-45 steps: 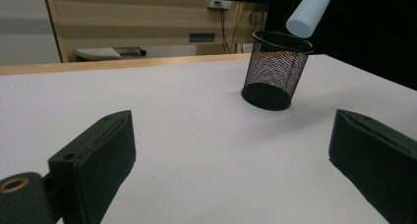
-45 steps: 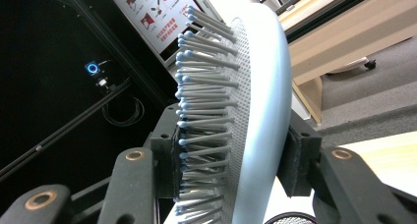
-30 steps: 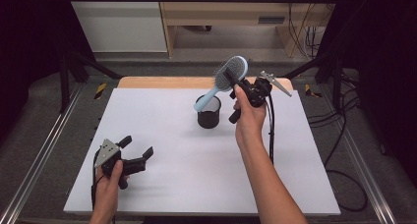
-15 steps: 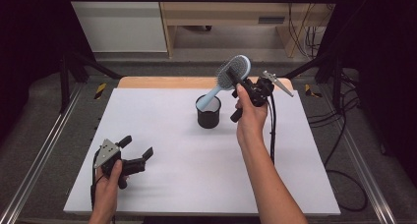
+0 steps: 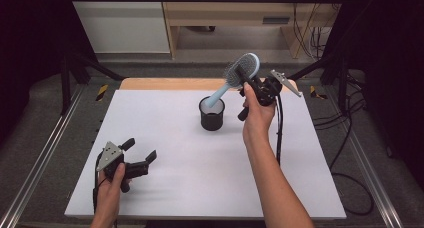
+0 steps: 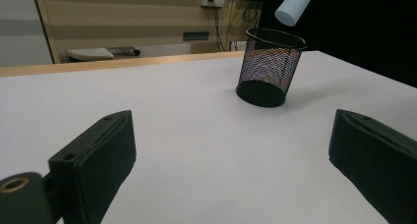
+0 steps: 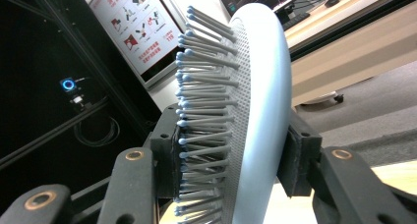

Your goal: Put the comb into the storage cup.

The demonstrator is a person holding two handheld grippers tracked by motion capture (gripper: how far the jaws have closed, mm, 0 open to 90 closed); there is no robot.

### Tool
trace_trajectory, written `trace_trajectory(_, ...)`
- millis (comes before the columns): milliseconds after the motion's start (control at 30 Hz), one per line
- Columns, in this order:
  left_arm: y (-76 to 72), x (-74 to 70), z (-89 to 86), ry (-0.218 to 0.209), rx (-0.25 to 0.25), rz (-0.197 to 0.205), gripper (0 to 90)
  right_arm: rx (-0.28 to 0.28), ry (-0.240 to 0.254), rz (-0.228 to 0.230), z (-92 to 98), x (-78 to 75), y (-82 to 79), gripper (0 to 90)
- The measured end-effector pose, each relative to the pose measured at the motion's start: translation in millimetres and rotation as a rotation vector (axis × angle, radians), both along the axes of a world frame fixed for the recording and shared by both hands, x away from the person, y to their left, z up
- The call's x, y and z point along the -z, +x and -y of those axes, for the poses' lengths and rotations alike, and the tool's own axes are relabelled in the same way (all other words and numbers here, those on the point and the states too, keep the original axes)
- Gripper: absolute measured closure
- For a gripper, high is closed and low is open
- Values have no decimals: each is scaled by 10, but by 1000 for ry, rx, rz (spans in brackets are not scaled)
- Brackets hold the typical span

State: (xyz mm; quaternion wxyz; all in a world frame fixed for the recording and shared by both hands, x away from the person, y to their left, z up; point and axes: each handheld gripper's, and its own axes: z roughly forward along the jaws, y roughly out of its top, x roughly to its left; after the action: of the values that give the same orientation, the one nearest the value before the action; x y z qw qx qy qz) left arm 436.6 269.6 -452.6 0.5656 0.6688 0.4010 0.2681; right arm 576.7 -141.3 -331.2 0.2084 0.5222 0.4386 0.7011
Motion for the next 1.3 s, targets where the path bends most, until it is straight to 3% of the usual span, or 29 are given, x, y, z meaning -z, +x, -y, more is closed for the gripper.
trace_trajectory(167,-6,0,5,0,-1,1,41,16,-9,-5,1,27,31,523)
trace_trajectory(267,-11,-4,6,-2,-2,6,41,59,-64,11,-26,19,-1,524)
trace_trajectory(567,-10,-2,10,13,-1,5,41,28,-85,-13,-113,92,56,522)
trace_trajectory(800,-8,-8,-2,-1,-5,11,41,27,-118,-38,-188,194,86,520)
trace_trajectory(1300,-18,-20,-32,6,-16,23,41,19,-121,-71,-289,345,154,519)
